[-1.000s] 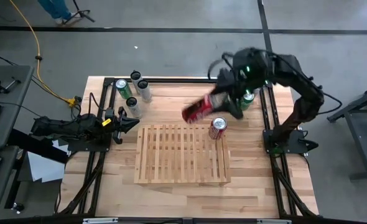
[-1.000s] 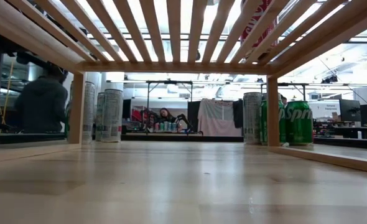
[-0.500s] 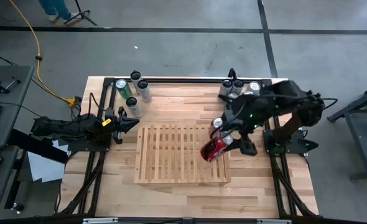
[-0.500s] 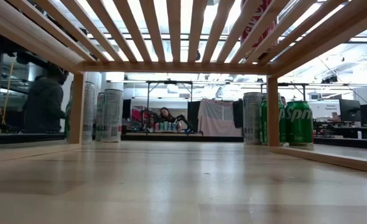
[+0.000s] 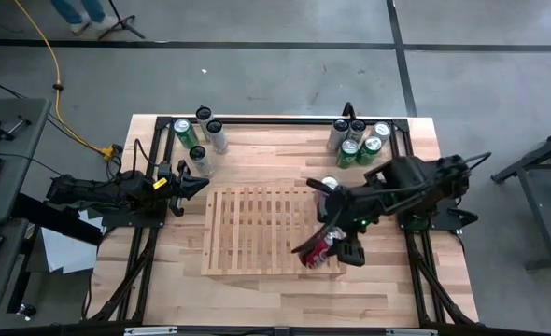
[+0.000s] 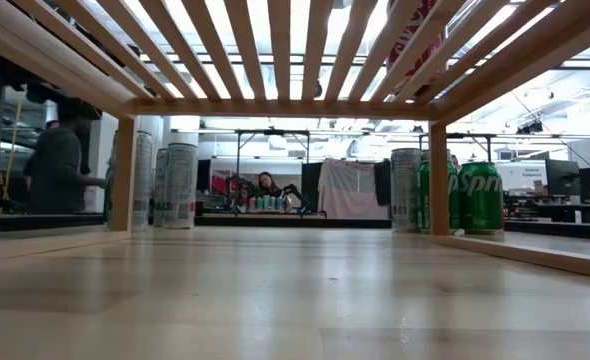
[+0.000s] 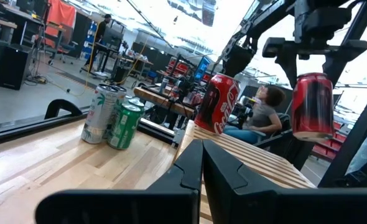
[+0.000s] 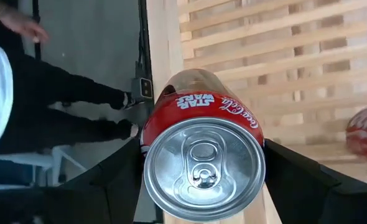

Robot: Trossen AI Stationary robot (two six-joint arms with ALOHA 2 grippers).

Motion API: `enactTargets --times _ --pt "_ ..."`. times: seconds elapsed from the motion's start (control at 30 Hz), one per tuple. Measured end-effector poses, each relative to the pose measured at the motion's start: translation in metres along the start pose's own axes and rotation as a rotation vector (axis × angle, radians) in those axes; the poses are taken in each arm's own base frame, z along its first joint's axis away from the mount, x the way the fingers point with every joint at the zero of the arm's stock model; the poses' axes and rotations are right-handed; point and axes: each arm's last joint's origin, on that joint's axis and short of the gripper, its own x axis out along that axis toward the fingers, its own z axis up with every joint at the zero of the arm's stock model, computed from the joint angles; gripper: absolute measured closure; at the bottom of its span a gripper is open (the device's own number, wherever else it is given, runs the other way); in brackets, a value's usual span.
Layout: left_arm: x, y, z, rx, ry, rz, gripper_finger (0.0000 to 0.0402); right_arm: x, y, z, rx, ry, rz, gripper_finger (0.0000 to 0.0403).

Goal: Place canned beverage on shelf
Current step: Put the red-white soda can on the shelf aligned with the other red-white soda can

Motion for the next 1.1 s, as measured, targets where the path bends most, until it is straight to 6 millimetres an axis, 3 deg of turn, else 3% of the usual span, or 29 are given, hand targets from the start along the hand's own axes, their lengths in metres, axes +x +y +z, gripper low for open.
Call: enactTargets --times 0.17,0.27,0.4,0.53,0.67,0.8,1.1 --pt "0.0 0.0 0.0 0.0 0.0 0.0 0.0398 -0.006 0.001 -0.003 -0.003 -0.047 -0.048 0.0135" --pt "0.0 0.0 0.0 0.0 0.0 0.0 0.0398 0.003 -0.002 -0.007 -0.032 -0.017 -0.07 0.0135" --pt "0.0 0.0 0.0 0.0 0.0 0.0 0.0398 0.008 -0.016 -0.029 -0.002 0.082 -0.098 0.0135" --pt "0.0 0.0 0.0 0.0 0.0 0.0 0.0398 -0.004 -0.032 -0.053 0.051 0.09 -0.137 0.0135" --pt "0.0 0.0 0.0 0.0 0.0 0.0 0.0398 -0.014 -0.04 -0.062 0.067 0.034 -0.184 0.0135" --pt "0.0 0.0 0.0 0.0 0.0 0.0 0.0398 -0.011 -0.044 -0.058 0.058 0.02 -0.218 0.0135" --pt "0.0 0.0 0.0 0.0 0.0 0.0 0.0398 0.014 -0.058 -0.036 -0.021 0.086 -0.285 0.0135"
